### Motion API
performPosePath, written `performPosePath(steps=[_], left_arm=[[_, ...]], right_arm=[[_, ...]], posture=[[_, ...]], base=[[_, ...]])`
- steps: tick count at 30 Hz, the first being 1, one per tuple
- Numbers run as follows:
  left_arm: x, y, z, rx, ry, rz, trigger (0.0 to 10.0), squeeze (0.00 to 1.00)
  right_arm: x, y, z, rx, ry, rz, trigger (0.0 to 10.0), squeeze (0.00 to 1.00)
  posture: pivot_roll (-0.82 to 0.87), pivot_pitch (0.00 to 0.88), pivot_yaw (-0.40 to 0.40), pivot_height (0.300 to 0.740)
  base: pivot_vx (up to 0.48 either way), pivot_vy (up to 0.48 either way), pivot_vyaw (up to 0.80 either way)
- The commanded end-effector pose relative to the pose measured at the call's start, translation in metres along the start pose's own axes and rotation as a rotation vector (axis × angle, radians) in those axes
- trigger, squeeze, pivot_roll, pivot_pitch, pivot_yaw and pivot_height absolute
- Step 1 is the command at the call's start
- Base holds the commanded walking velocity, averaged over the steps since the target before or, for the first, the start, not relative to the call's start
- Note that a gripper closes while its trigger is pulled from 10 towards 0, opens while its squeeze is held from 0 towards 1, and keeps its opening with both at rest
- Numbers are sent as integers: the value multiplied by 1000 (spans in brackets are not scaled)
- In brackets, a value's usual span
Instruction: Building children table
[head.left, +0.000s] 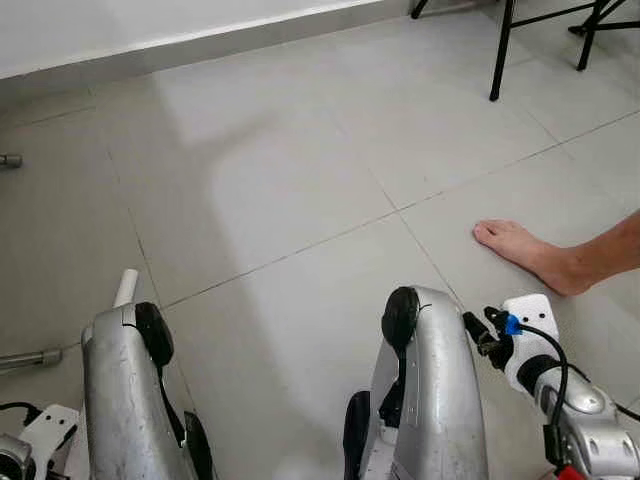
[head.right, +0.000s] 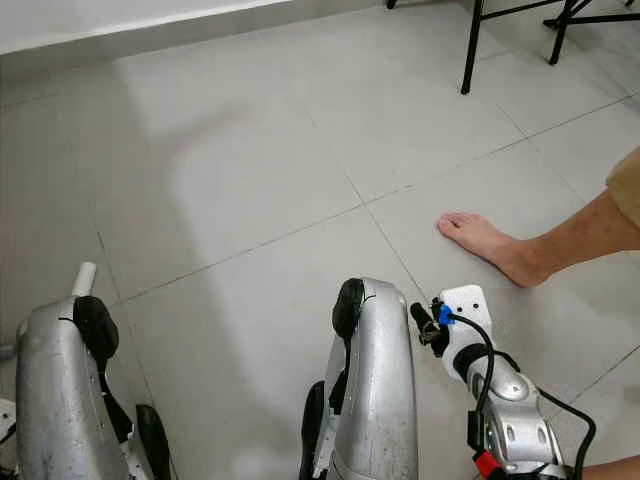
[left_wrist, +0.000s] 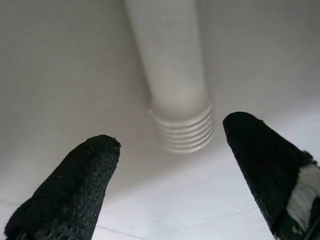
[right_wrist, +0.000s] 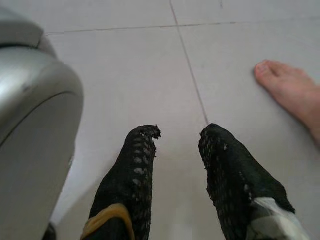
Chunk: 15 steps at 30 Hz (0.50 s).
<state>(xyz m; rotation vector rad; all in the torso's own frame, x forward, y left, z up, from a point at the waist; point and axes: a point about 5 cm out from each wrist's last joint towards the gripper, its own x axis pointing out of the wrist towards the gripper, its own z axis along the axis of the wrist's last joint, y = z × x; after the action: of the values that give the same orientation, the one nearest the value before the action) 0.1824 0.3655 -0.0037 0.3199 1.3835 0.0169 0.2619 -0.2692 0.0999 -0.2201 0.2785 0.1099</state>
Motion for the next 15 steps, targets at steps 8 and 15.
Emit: performPosePath(steps=[8, 15], left_arm=[[13, -22, -6, -8, 9, -1, 10000, 0], [14, -24, -1, -4, -18, 33, 10000, 0]], right_arm=[[-10, -9, -7, -12, 49, -16, 10000, 0], [-14, -13, -6, -23, 57, -16, 10000, 0]], posture=[[-95, 409, -184, 300], [-108, 419, -193, 300]], base=[[0, 0, 0], [0, 0, 0]])
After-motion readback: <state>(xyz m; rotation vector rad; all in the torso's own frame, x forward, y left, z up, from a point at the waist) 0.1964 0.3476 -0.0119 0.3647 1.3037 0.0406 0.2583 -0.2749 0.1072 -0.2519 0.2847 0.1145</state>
